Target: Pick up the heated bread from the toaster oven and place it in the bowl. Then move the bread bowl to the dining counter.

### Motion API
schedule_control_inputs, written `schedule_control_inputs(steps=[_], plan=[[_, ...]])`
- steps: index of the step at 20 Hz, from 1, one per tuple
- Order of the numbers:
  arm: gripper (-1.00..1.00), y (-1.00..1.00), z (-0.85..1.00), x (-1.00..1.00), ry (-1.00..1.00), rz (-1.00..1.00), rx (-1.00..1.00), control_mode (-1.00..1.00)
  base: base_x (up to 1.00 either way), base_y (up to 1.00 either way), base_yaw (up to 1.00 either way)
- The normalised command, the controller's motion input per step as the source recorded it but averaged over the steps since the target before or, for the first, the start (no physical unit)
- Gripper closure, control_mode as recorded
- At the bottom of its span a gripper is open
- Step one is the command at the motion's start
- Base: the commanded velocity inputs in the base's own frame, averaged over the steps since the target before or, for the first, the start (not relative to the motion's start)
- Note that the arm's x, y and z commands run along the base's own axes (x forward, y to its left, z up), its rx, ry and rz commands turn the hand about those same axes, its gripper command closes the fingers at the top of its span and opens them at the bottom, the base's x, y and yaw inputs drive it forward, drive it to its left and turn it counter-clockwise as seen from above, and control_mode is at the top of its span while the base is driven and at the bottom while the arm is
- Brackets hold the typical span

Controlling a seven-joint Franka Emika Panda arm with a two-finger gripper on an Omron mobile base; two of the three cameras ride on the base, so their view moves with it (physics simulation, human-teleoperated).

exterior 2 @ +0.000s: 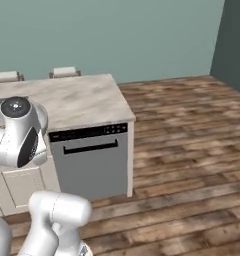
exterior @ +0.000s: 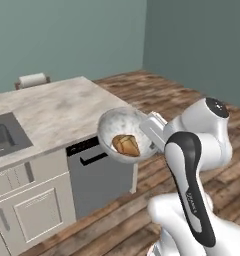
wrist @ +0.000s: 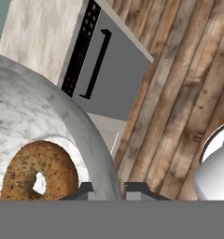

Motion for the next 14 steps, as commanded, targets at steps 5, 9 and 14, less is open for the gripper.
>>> schedule_control_inputs(steps=[5, 9, 14], plan=[[1.00, 0.00, 0.00, 0.00, 0.00, 0.00, 0.00, 1.00, 1.00, -0.55, 0.27], [1.00, 0.00, 0.00, 0.00, 0.00, 0.00, 0.00, 1.00, 1.00, 0.00, 0.34], [1.00, 0.00, -0.02, 0.20, 0.02, 0.01, 0.00, -1.00, 0.74, 0.00, 0.24]])
